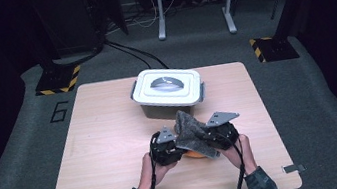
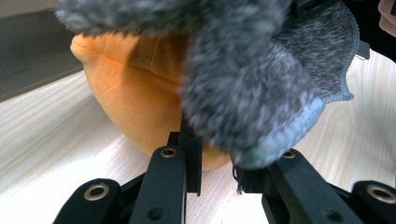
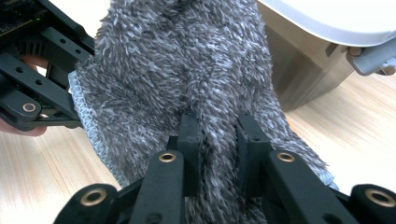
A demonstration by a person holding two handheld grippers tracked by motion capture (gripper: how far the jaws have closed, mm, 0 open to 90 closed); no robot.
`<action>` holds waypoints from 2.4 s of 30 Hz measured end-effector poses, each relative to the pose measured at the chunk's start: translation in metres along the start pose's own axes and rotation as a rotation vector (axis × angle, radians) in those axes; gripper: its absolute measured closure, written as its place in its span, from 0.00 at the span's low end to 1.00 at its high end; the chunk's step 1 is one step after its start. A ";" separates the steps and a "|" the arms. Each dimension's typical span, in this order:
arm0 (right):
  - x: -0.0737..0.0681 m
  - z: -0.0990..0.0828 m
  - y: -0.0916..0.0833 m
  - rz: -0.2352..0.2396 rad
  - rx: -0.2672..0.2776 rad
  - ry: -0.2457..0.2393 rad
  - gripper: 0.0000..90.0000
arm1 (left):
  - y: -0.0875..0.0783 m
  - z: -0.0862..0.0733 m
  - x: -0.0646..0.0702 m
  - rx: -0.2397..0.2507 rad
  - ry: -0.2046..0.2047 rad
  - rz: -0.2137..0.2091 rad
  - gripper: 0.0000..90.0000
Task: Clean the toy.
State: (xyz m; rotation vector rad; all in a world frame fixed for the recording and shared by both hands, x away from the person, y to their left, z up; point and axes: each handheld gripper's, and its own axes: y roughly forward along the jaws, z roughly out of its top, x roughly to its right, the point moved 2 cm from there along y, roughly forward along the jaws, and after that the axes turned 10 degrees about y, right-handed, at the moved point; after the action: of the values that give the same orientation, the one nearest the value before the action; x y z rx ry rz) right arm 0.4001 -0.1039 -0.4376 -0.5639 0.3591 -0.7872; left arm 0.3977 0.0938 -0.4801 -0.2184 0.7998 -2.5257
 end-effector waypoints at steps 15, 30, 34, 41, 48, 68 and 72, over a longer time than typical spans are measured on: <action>0.034 -0.027 -0.014 -0.053 -0.019 0.093 0.83 | 0.000 -0.005 -0.002 0.006 -0.011 -0.006 0.84; 0.074 -0.066 -0.002 -0.091 -0.096 0.228 0.83 | 0.000 -0.007 -0.003 0.011 -0.027 -0.007 0.84; 0.077 -0.074 0.005 -0.108 -0.131 0.237 0.83 | 0.000 -0.007 -0.004 0.010 -0.026 -0.008 0.84; 0.079 -0.078 0.004 -0.114 -0.138 0.238 0.83 | -0.001 -0.008 -0.004 0.008 -0.030 -0.005 0.83; 0.073 -0.060 -0.028 -0.112 -0.043 0.231 0.83 | 0.000 -0.008 -0.005 0.008 -0.027 -0.011 0.83; 0.038 -0.032 -0.015 -0.043 -0.040 0.124 0.83 | -0.002 -0.015 0.001 0.015 0.029 0.038 0.55; 0.038 -0.032 -0.014 -0.044 -0.037 0.128 0.83 | 0.002 -0.018 0.003 -0.005 0.045 0.060 0.52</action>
State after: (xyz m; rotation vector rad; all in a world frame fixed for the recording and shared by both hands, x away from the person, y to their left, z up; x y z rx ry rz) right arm 0.4009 -0.1515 -0.4583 -0.5587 0.4810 -0.8625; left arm 0.3906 0.1004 -0.4959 -0.1382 0.8181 -2.4807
